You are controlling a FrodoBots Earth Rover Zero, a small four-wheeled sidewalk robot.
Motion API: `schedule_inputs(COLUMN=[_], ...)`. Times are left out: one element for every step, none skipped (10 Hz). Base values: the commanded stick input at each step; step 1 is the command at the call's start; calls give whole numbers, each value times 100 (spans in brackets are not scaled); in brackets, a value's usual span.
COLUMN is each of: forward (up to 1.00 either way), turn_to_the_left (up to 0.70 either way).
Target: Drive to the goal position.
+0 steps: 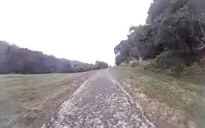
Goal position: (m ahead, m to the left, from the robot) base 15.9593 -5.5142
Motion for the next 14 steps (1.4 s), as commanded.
schedule_inputs(forward=[45, 45, 45, 45, 45, 45, 45, 45, 45, 45, 45, 45, 45, 45], turn_to_the_left=[0, 0, 0, 0, 0, 0, 0, 0, 0, 0, 0, 0, 0, 0])
